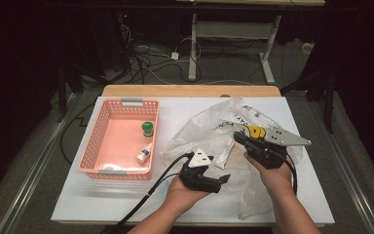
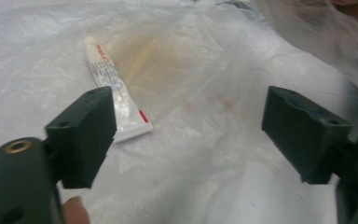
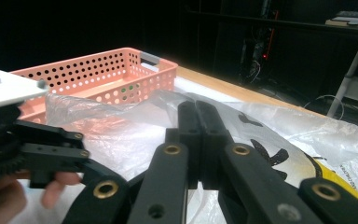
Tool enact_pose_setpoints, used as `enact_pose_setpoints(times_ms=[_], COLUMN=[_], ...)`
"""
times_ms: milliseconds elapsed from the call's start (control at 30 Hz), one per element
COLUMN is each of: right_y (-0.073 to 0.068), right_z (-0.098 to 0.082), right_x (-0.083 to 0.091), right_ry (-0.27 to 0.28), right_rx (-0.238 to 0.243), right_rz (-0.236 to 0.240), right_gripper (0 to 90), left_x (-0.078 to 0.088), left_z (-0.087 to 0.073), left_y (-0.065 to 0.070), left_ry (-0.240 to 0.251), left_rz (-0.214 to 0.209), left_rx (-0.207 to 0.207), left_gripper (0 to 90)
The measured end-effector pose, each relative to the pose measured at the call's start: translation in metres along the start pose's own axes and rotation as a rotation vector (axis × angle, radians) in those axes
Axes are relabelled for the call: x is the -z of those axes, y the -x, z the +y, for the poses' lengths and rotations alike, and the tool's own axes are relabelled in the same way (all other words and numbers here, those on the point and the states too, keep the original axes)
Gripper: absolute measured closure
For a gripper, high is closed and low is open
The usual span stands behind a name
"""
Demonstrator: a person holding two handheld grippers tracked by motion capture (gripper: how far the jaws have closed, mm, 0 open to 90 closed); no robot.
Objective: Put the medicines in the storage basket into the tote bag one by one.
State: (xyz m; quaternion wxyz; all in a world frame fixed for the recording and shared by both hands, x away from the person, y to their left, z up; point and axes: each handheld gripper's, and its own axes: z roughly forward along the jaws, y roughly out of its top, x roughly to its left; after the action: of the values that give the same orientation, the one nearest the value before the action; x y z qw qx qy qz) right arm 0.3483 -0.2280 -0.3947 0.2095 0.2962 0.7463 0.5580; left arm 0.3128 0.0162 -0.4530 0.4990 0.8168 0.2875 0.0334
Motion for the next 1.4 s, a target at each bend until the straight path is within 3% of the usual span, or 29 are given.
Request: enact_pose_setpoints(times_ms=[67, 267, 967, 1067, 1400], right_y=[0.000, 0.000, 0.004, 0.006, 0.007], right_z=[0.000, 0.000, -0.002, -0.002, -0.003], right_x=[0.000, 0.001, 0.007, 0.008, 0.008], right_ry=[-0.002, -0.007, -0.006, -0.007, -0.005], right_rx=[0.001, 0.006, -0.001, -0.001, -0.005], right_rz=[0.000, -0.006, -0.031, -0.030, -0.030], right_gripper=[90.0, 90.0, 90.0, 90.0, 90.0], left_x=[0.008, 0.034, 0.103, 0.114, 0.141], left_z=[-0.004, -0.016, -0.035, -0.039, -0.043], left_y=[0.001, 0.001, -0.020, -0.025, -0.041], left_ry=[0.001, -0.010, 0.017, 0.047, 0.060], left_rz=[-0.006, 0.016, 0.159, 0.184, 0.265], left_rx=[-0.002, 0.007, 0.024, 0.052, 0.087], left_gripper=[14.3, 0.0, 0.0, 0.0, 0.0])
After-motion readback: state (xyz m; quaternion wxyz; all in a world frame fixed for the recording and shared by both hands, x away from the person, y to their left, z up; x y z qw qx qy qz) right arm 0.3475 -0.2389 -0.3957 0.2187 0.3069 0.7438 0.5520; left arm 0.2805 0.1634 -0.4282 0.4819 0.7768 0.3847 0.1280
